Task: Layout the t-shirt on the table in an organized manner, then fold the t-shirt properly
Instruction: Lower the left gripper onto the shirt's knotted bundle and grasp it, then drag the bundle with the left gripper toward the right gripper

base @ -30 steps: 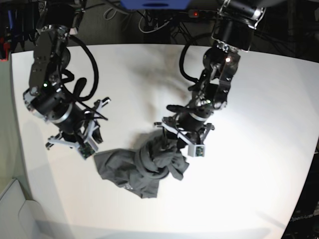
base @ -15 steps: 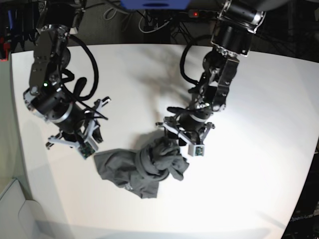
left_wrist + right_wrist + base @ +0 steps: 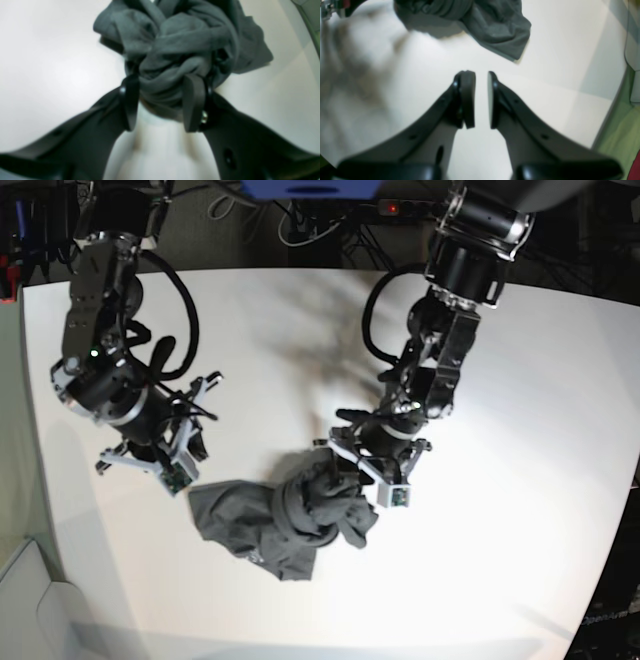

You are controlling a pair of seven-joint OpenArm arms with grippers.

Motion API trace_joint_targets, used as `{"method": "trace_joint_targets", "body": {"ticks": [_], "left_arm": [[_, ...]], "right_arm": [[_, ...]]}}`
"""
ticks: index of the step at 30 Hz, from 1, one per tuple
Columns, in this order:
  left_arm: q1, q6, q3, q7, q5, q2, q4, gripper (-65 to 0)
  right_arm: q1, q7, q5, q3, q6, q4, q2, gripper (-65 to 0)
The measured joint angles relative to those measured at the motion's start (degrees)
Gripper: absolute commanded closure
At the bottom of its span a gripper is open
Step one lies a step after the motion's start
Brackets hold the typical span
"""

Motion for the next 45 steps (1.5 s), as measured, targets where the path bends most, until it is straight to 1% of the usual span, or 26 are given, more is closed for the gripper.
{"method": "trace_joint_targets", "body": {"ticks": [6,9,10,11,12,14,15,18,19,25,28,30,32,34,35,37,39,41,43,45], "left_arm": [[-2.6,-0.2,0.0,-0.6,0.0,1.9,-6.3,-27.6],[-2.7,0.0,0.5,-3.9,0.0,2.5,-6.8,-27.0],[-2.8,0.0,1.6,-5.1,0.0,2.3,-7.0,-25.3],[-2.8,0.2,2.6,-5.6,0.0,2.3,-7.1,-22.3],[-2.8,0.2,3.6,-6.3,0.0,2.3,-7.6,-17.8],[-3.3,-0.2,5.0,-6.4,0.0,2.4,-9.1,-4.8],[-3.7,-0.2,5.2,-6.4,-0.1,2.5,-9.9,0.0],[-5.1,-0.3,5.0,-6.6,0.0,2.6,-12.5,-1.6],[-5.3,-0.2,5.0,-7.0,0.0,2.7,-12.9,-0.4],[-5.1,-0.2,5.0,-6.8,0.0,2.7,-12.8,-0.7],[-2.6,0.5,4.9,-6.1,-0.1,2.3,-7.9,-0.7],[0.0,0.6,5.0,-5.7,-0.2,1.2,-3.9,-0.7],[2.7,0.3,5.1,-3.9,-0.3,-0.5,0.5,-0.7],[4.9,1.4,4.5,-0.4,0.0,-1.3,4.9,-0.7],[5.7,1.3,4.4,0.8,0.0,-1.8,7.1,-0.7],[7.5,0.2,3.4,1.6,-0.2,-2.7,11.3,-0.7],[9.8,0.9,1.9,3.0,0.0,-3.2,15.8,-0.7],[12.1,0.8,0.4,4.6,0.0,-3.5,19.2,-0.7],[14.5,0.8,-1.0,6.7,0.2,-3.5,21.8,-0.7],[16.4,0.7,-2.4,7.4,0.2,-3.6,23.5,-0.7]], "right_arm": [[0.1,0.2,0.0,0.0,0.0,0.0,0.0,-10.8],[0.1,0.2,0.0,0.0,0.0,0.0,0.0,-10.8],[0.1,0.2,0.0,0.0,0.0,0.0,0.0,-10.8],[0.1,0.2,0.0,0.0,0.0,0.0,0.0,-10.8],[0.1,0.2,0.0,0.0,0.0,0.0,0.0,-10.8],[0.1,0.2,0.0,0.0,0.0,0.0,0.0,-10.8],[0.1,0.2,0.0,0.0,0.0,0.0,0.0,-10.8],[0.1,0.2,0.0,0.0,0.0,-0.1,0.0,-10.8],[0.1,0.2,0.0,0.0,0.0,-0.1,0.0,-10.8],[0.1,0.2,0.0,0.0,0.0,-0.1,0.0,-10.8],[0.1,0.2,0.0,0.0,0.0,-0.1,0.0,-10.8],[0.1,0.2,0.0,0.0,0.0,-0.2,0.0,-10.8],[0.1,0.2,0.0,0.0,0.0,-0.2,0.0,-10.8],[0.1,0.2,-0.1,0.0,0.0,-0.2,0.0,-10.8],[0.1,0.3,0.0,0.0,0.0,-0.2,0.0,-10.8],[0.1,0.3,0.0,-0.1,0.0,-0.2,0.0,-10.8],[0.1,0.1,0.0,0.0,0.0,-0.2,0.0,-10.8],[0.1,-0.1,0.0,0.0,0.0,-0.2,0.0,-10.9],[0.0,0.0,-0.3,-0.7,0.0,-0.1,0.0,-12.6],[-0.1,-0.2,-0.4,-3.4,0.0,0.1,0.3,-16.7]]}}
